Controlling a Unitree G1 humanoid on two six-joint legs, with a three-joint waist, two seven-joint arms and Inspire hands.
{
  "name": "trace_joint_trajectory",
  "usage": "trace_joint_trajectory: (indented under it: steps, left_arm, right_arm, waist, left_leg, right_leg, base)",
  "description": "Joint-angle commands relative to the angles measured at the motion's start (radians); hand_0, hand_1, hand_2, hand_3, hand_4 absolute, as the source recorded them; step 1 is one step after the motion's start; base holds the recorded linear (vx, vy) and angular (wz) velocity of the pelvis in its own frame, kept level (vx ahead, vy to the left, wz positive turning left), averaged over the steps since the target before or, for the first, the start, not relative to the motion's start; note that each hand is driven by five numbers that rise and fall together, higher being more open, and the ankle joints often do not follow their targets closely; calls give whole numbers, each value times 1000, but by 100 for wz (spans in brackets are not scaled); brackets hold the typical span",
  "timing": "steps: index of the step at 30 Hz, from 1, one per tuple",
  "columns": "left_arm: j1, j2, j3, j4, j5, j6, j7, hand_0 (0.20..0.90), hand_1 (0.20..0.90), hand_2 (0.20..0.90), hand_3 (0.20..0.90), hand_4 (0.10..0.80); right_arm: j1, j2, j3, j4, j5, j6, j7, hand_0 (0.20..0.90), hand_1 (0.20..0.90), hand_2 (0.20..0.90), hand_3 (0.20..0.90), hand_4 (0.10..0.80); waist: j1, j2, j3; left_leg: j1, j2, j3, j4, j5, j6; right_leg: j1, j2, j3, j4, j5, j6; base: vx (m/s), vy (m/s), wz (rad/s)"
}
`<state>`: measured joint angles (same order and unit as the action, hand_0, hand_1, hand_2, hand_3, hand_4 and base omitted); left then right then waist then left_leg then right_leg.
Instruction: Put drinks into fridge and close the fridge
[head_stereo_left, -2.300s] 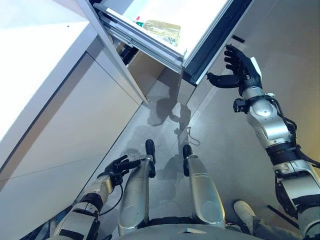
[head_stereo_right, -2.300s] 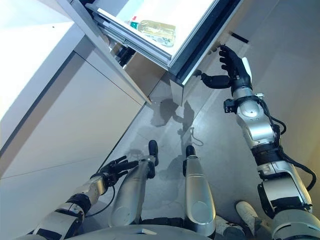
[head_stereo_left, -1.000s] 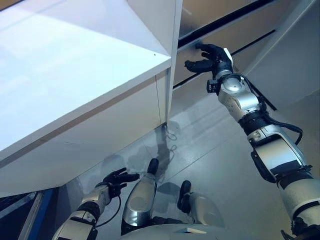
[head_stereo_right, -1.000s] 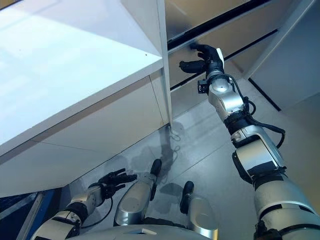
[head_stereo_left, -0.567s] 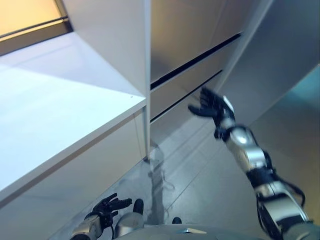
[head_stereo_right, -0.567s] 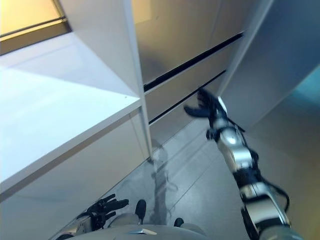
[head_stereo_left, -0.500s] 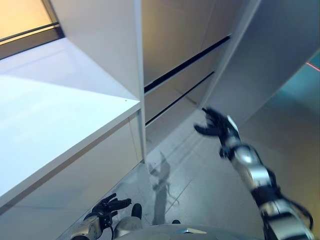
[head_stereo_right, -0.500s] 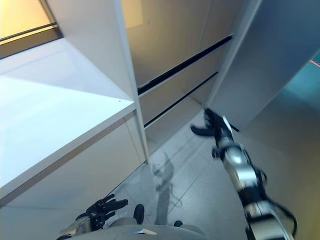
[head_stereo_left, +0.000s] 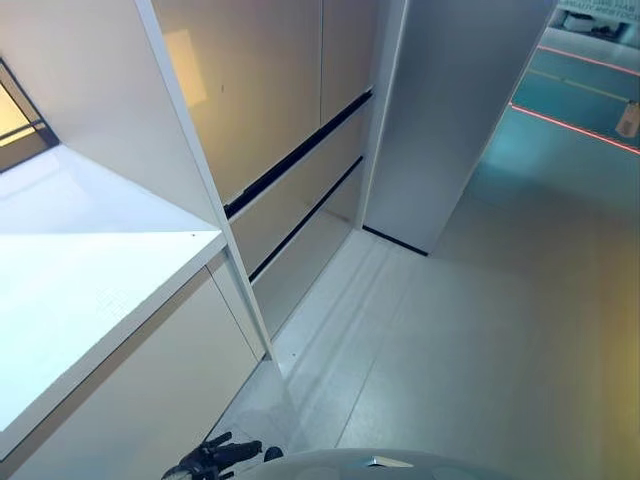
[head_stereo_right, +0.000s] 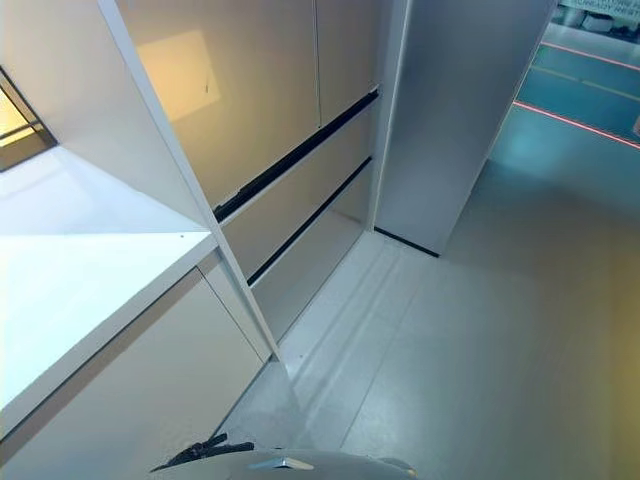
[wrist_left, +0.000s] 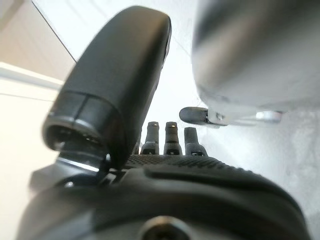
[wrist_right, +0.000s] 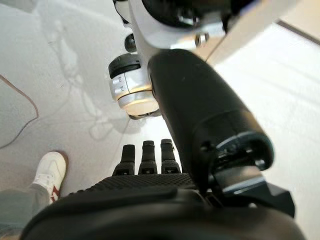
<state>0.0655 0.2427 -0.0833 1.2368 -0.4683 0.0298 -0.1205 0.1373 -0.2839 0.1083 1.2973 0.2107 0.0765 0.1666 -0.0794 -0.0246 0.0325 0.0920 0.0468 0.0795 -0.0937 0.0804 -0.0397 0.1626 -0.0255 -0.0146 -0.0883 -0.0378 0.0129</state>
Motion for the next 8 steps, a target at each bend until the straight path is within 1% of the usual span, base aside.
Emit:
trace_joint_trajectory:
  steps: [1, 4, 6, 8]
  left_arm:
    - [-71, 0, -16, 31, 41, -57, -7, 900, 900, 900, 900, 800]
    - [-73, -6, -29, 29, 50, -53, 9, 900, 900, 900, 900, 800]
    - [-75, -9, -35, 29, 31, -54, 14, 900, 900, 900, 900, 800]
    - [-80, -11, -43, 21, 32, -33, 17, 900, 900, 900, 900, 800]
  right_arm:
    - [-120, 14, 27, 11, -23, 25, 55, 900, 900, 900, 900, 800]
    - [-125, 21, 48, 8, -17, 40, 42, 900, 900, 900, 900, 800]
    - [-127, 24, 55, 6, -19, 55, 34, 900, 900, 900, 900, 800]
    - [-128, 26, 59, 6, -20, 62, 33, 900, 900, 900, 900, 800]
  waist:
    - [27, 8, 36]
    - [29, 8, 32]
    - [29, 10, 30]
    - [30, 10, 27]
  left_leg:
    - [21, -58, 18, 34, -140, 56]
    - [26, -59, 15, 33, -143, 56]
    - [29, -58, 14, 31, -143, 56]
    - [32, -59, 11, 32, -147, 56]
  right_leg:
    - [-77, -2, -79, 45, 25, 46]
    - [-69, -2, -82, 43, 20, 48]
    - [-67, -1, -81, 43, 19, 49]
    - [-63, -2, -84, 45, 15, 50]
  base:
    - [0, 0, 0]
    - [0, 0, 0]
    - [0, 0, 0]
    - [0, 0, 0]
